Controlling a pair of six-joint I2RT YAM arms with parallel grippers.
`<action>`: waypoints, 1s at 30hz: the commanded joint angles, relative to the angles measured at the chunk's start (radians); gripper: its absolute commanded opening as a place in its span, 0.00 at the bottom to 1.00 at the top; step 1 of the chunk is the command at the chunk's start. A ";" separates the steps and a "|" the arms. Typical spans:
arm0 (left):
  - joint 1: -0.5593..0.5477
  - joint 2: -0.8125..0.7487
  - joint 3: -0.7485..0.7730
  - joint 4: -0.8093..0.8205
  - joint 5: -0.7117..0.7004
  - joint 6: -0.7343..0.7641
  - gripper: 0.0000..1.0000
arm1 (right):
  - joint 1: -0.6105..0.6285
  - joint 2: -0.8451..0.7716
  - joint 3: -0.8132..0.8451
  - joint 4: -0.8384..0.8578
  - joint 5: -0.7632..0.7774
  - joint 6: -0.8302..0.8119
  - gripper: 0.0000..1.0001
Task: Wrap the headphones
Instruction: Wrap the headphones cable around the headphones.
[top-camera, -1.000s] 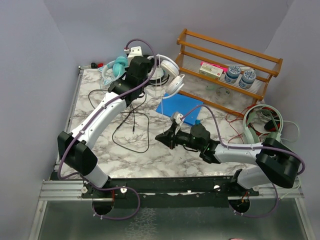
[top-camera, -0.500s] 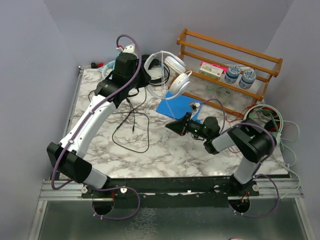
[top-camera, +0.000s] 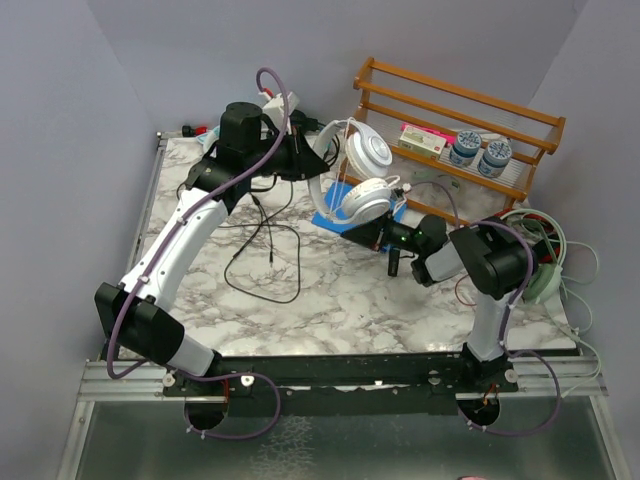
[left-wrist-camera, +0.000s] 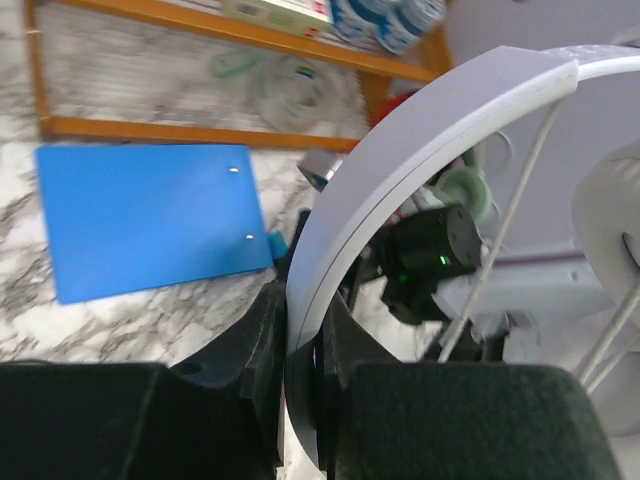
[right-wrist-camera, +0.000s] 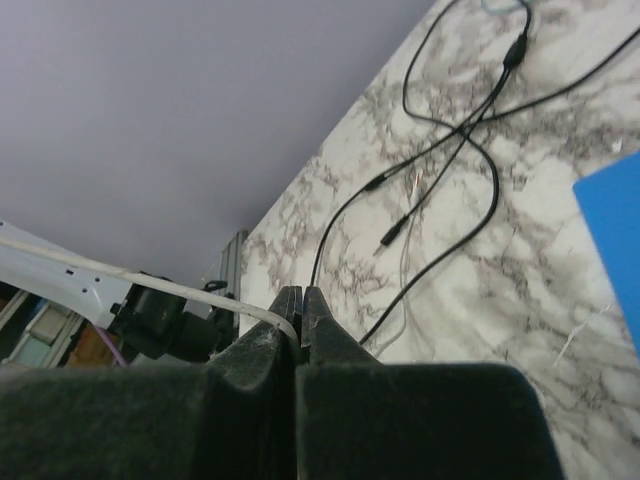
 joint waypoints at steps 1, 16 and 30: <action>0.000 -0.035 0.012 0.106 0.465 0.069 0.00 | -0.063 -0.040 0.034 -0.012 -0.005 -0.031 0.02; -0.138 -0.159 -0.173 -0.092 0.026 0.950 0.00 | -0.093 -0.518 0.144 -0.845 0.011 -0.471 0.03; -0.229 -0.223 -0.338 0.053 -0.470 1.612 0.00 | -0.079 -0.669 0.334 -1.413 -0.111 -0.659 0.03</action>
